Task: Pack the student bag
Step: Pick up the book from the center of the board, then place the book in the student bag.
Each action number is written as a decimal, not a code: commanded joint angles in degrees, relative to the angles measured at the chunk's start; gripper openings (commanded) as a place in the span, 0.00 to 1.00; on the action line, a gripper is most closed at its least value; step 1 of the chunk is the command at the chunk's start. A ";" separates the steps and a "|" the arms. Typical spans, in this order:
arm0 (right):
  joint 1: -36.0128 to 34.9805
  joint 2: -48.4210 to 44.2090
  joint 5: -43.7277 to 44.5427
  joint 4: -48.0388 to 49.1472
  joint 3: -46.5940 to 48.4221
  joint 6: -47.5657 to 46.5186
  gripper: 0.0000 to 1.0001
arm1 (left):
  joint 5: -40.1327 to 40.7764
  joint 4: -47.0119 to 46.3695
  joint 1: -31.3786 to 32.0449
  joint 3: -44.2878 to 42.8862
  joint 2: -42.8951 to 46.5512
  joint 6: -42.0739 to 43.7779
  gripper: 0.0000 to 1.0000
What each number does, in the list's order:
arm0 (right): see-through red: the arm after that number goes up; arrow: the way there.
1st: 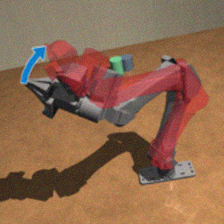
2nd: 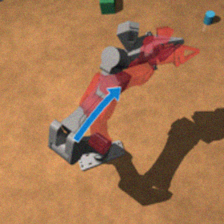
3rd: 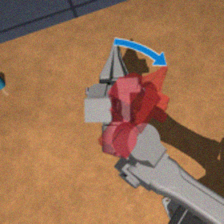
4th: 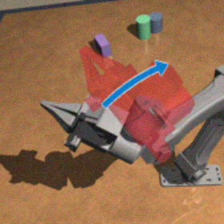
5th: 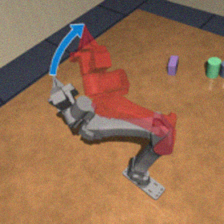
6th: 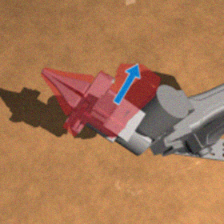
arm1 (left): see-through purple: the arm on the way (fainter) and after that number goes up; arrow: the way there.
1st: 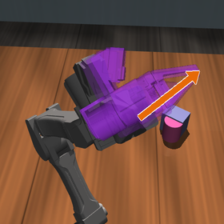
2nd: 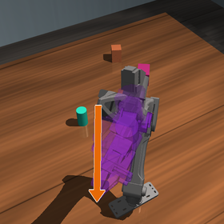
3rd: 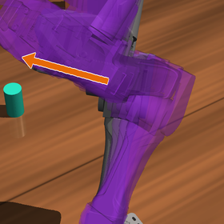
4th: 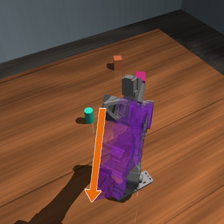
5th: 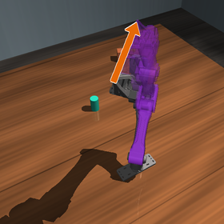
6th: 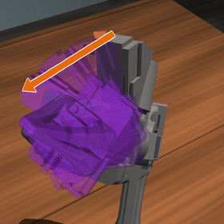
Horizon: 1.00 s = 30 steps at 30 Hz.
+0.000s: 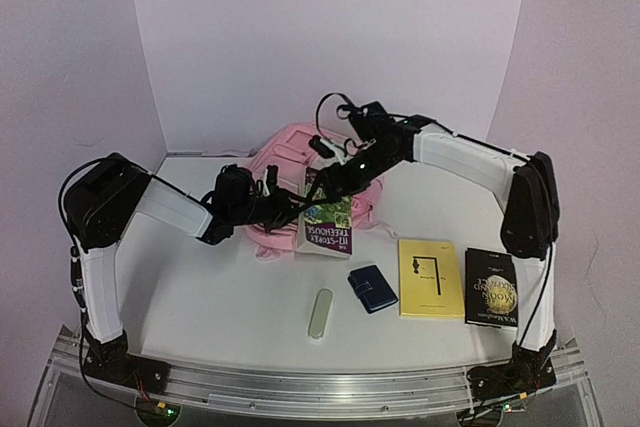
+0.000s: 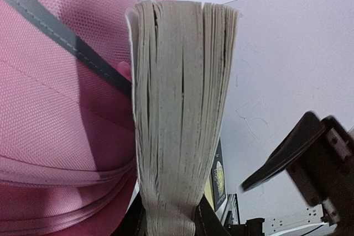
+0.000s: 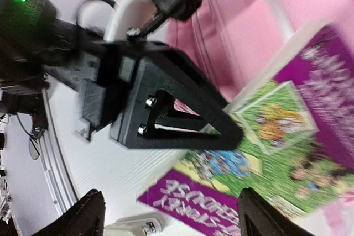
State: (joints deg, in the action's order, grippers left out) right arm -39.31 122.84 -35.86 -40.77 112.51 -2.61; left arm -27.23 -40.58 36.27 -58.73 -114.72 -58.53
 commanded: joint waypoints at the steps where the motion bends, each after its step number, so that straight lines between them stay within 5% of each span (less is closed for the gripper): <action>1: 6.86 -11.02 -5.77 1.26 -0.32 1.22 0.88 | -2.14 2.80 -0.32 -1.99 9.06 5.62 0.00; 10: 14.52 -19.65 -4.99 -3.18 -6.74 -6.98 0.98 | -11.39 24.62 -0.31 -5.78 21.76 22.49 0.00; 17: 14.28 -21.32 -14.49 -13.48 -8.66 -15.37 0.98 | -22.58 40.08 -0.26 -7.64 30.14 33.34 0.00; 30: 2.83 -21.89 -20.85 -23.85 -9.69 -23.73 0.98 | -33.02 47.91 0.94 -7.38 36.66 38.00 0.00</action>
State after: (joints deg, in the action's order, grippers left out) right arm -32.05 102.69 -52.54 -60.00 102.45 -23.37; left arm -54.76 9.13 36.85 -63.37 -81.89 -22.48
